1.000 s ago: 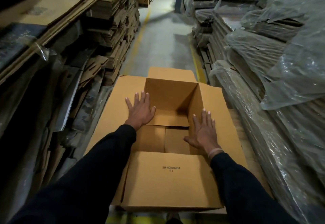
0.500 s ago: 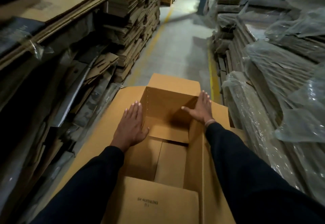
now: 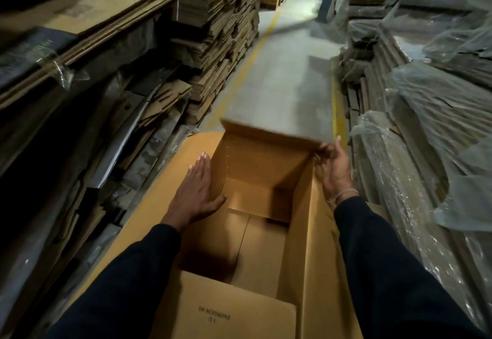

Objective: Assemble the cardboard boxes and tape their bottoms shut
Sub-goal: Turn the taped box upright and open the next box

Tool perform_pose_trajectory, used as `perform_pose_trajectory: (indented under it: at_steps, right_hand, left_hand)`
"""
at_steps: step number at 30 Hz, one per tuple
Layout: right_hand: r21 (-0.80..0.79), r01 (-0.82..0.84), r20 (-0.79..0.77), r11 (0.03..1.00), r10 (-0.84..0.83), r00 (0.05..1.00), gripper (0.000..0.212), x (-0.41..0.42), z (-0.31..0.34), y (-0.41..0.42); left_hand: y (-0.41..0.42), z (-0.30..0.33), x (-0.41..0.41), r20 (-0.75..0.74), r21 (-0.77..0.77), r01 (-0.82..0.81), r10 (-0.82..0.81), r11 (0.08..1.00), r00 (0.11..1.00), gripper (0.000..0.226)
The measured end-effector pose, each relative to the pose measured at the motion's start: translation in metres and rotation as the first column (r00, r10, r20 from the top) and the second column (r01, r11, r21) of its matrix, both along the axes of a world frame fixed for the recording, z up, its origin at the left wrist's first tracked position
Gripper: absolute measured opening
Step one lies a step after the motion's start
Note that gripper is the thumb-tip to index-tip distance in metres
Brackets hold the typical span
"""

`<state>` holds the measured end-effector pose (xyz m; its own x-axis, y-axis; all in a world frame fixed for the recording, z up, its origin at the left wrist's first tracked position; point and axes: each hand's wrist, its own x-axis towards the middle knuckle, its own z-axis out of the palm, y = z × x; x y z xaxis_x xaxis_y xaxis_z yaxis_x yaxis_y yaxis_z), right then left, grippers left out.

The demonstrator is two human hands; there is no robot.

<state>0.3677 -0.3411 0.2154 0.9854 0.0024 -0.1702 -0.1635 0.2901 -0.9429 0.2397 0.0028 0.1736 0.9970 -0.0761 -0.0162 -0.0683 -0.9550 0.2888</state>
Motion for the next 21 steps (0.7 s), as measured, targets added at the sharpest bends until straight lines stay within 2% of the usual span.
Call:
perform_pose_trajectory:
  at_steps: [2,4,5,6,8,9,10,11,14,17,21]
  right_hand:
    - [-0.191,-0.092,0.009,0.977,0.096,0.995,0.04,-0.014,-0.002,-0.002]
    - [-0.419,-0.142,0.053,0.897,0.18,0.982,0.021,-0.023,-0.006,-0.004]
    - [-0.56,-0.149,0.09,0.815,0.238,0.967,0.029,-0.026,-0.009,-0.005]
    - [-0.71,-0.149,0.116,0.688,0.323,0.939,0.042,-0.028,-0.013,-0.003]
    - [-0.961,-0.091,0.043,0.262,0.464,0.885,0.06,-0.031,-0.02,0.005]
    - [-0.998,-0.05,-0.026,0.035,0.494,0.869,0.064,-0.03,-0.025,0.009]
    - [-0.991,-0.025,-0.086,-0.13,0.49,0.867,0.067,-0.032,-0.027,0.014]
    - [-0.977,-0.022,-0.122,-0.212,0.474,0.872,0.069,-0.034,-0.027,0.018]
    - [-0.972,-0.063,-0.156,-0.226,0.422,0.893,0.066,-0.042,-0.025,0.027]
    - [-0.972,-0.112,-0.184,-0.208,0.367,0.912,0.066,-0.058,-0.022,0.039]
    - [-0.959,-0.146,-0.22,-0.244,0.314,0.923,0.071,-0.084,-0.025,0.052]
  left_hand:
    - [0.0,-0.002,0.0,0.01,0.009,0.004,-0.004,1.0,1.0,0.118]
    - [-0.002,-0.003,0.0,0.019,0.068,0.012,-0.014,0.998,1.0,0.116]
    - [-0.003,-0.003,0.001,0.022,0.108,0.014,-0.017,0.994,1.0,0.114]
    - [-0.004,-0.003,0.0,0.028,0.15,0.016,-0.021,0.989,0.999,0.112]
    - [-0.005,-0.004,0.0,0.057,0.229,0.028,-0.042,0.973,0.997,0.107]
    - [-0.005,-0.005,-0.001,0.069,0.263,0.034,-0.054,0.964,0.996,0.105]
    - [-0.006,-0.004,-0.001,0.072,0.293,0.04,-0.064,0.955,0.995,0.104]
    - [-0.006,-0.004,-0.002,0.064,0.321,0.047,-0.071,0.946,0.995,0.102]
    - [-0.003,0.001,-0.002,0.007,0.352,0.076,-0.084,0.933,0.996,0.1]
    - [0.004,0.008,-0.004,-0.038,0.288,0.105,-0.098,0.952,0.994,0.099]
    - [0.02,0.015,-0.019,-0.074,0.212,0.099,-0.085,0.972,0.994,0.092]
